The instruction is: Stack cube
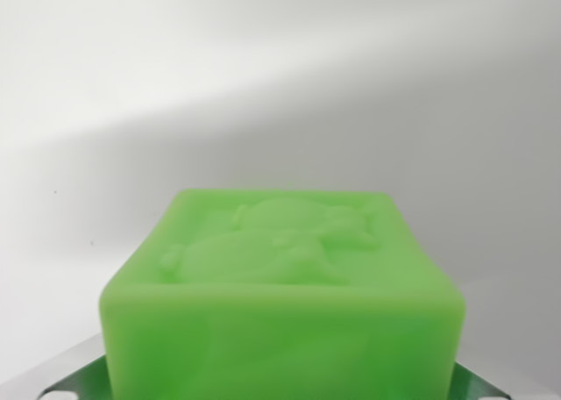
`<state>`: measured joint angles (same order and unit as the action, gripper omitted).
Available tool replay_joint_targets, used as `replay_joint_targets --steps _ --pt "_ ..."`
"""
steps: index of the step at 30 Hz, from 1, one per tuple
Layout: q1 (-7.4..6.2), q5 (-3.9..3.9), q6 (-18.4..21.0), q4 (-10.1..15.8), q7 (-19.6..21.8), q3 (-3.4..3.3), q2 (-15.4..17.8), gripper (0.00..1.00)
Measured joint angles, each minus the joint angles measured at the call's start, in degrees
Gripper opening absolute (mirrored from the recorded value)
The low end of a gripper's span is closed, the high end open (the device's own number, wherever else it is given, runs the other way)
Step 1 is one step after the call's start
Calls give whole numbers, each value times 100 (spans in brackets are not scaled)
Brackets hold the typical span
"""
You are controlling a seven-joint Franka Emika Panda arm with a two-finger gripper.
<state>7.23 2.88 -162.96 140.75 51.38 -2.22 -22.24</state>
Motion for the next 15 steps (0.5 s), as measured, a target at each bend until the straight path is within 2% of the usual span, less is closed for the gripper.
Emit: replay_joint_targets --steps 15 --pt "-49 -51 483 116 32 -65 612 0"
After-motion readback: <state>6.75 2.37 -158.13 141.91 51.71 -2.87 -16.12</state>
